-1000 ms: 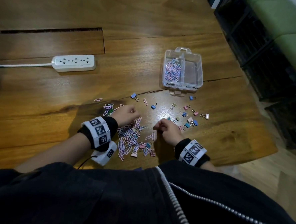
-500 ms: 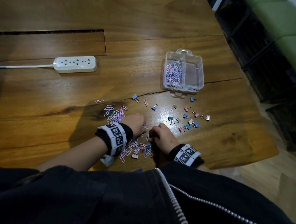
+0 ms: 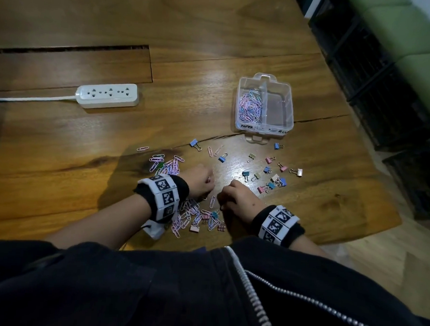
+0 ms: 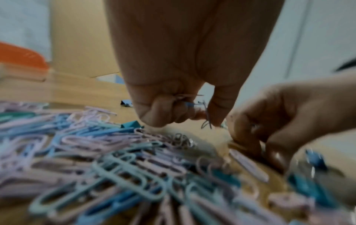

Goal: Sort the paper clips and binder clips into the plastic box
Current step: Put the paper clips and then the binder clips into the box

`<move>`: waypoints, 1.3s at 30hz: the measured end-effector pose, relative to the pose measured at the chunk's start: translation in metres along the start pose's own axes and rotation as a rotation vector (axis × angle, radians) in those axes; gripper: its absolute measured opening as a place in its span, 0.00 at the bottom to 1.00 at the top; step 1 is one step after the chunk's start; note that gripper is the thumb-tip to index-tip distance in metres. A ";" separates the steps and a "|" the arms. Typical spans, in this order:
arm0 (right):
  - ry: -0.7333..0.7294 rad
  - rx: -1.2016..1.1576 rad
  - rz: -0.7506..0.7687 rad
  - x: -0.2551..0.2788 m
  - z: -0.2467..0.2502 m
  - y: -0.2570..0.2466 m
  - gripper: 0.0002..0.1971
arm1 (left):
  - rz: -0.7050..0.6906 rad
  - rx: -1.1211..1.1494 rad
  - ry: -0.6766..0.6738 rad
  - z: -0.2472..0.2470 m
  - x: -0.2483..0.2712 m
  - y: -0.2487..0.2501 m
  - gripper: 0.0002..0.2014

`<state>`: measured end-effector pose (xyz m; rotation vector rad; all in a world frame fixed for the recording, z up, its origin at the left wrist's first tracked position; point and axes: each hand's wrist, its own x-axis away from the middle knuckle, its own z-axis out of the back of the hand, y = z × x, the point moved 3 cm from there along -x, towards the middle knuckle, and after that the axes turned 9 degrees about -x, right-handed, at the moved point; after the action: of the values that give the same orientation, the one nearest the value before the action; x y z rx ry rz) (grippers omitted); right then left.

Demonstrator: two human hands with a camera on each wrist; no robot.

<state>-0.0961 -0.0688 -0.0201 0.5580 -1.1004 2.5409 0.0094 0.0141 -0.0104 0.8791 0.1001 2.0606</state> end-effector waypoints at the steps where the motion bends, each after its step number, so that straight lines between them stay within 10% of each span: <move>1: -0.006 0.011 -0.011 0.000 0.000 -0.001 0.12 | 0.037 0.184 -0.010 0.002 0.001 -0.002 0.07; 7: 0.062 -0.152 -0.088 0.000 0.006 -0.002 0.04 | 0.186 1.089 0.008 0.014 0.003 -0.020 0.11; 13: 0.063 -0.890 -0.232 -0.002 0.009 -0.009 0.13 | 0.256 1.289 0.038 0.026 -0.005 -0.022 0.08; 17: 0.026 -0.916 -0.236 -0.010 0.007 -0.016 0.12 | 0.260 0.864 0.184 0.041 -0.021 -0.014 0.08; 24: -0.040 -0.179 -0.004 -0.013 -0.001 -0.021 0.09 | 0.006 -0.398 0.209 0.050 -0.046 0.002 0.17; 33: -0.040 0.100 -0.029 -0.014 0.005 -0.001 0.13 | 0.005 -0.560 0.223 0.040 -0.049 -0.007 0.12; 39: 0.150 -0.603 -0.188 -0.009 0.024 0.007 0.07 | 0.001 -0.435 0.181 0.026 -0.035 -0.013 0.16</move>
<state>-0.0858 -0.0920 -0.0133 0.2848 -1.5729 1.9150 0.0472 -0.0104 -0.0148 0.4251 -0.2432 2.0491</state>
